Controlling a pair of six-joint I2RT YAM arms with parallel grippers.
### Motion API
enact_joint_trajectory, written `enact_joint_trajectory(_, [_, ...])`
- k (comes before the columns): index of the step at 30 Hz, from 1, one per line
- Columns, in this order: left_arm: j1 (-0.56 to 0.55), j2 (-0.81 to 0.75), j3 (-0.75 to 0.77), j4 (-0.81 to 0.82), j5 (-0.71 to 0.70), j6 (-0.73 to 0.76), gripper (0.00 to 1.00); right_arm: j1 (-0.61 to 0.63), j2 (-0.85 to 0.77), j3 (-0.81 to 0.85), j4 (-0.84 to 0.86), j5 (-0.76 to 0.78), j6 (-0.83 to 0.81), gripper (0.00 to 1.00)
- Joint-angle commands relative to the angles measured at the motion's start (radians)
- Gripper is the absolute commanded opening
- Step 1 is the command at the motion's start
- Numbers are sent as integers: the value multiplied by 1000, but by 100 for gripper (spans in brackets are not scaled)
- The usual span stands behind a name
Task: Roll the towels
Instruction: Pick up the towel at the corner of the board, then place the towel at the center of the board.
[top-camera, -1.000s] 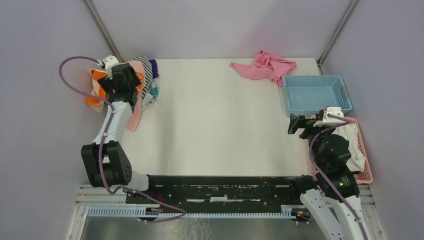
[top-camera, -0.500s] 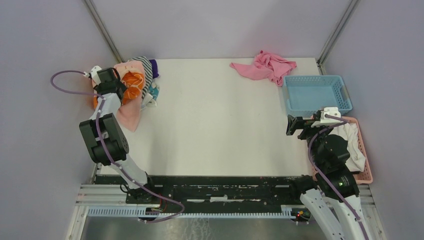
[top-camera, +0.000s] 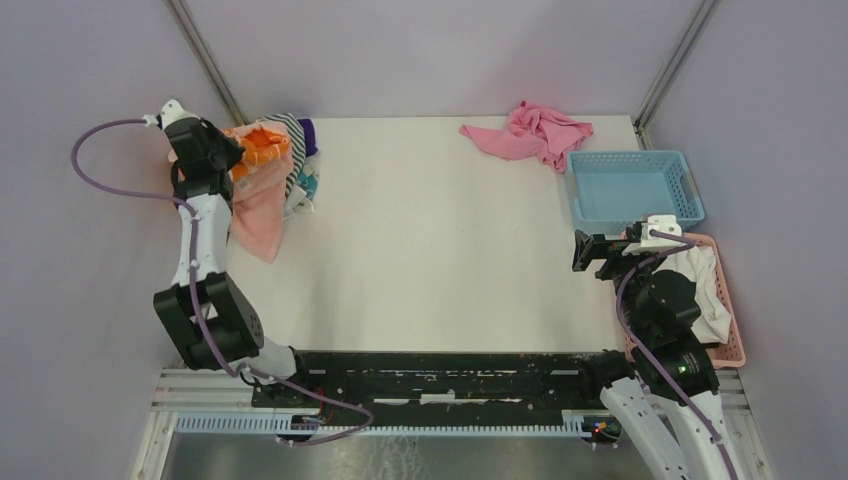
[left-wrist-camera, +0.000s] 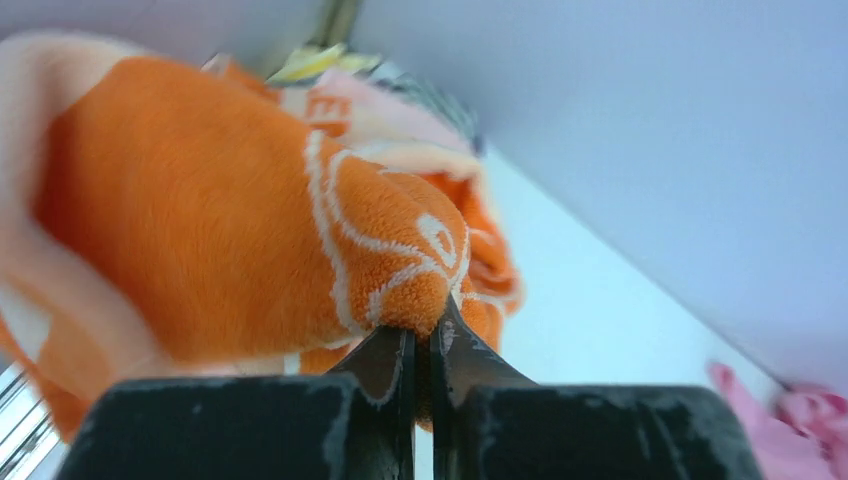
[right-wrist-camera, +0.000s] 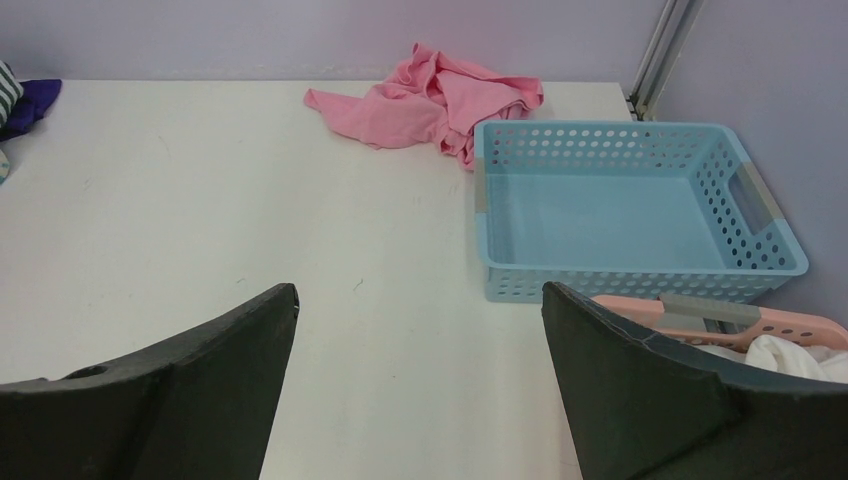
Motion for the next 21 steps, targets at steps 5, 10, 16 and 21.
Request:
enact_joint_trajectory(5, [-178, -224, 157, 48, 182, -9, 3, 7, -3, 3, 40, -26, -9, 100])
enact_joint_trajectory(10, [-384, -223, 312, -22, 226, 42, 3, 6, 1, 6, 40, -40, -10, 100])
enact_joint_trajectory(16, [-517, -253, 317, -66, 295, 72, 3, 6, 19, 14, 32, -71, -9, 100])
enact_joint_trajectory(21, [-539, -305, 157, -102, 261, 107, 28, 8, 69, 35, 25, -143, -1, 100])
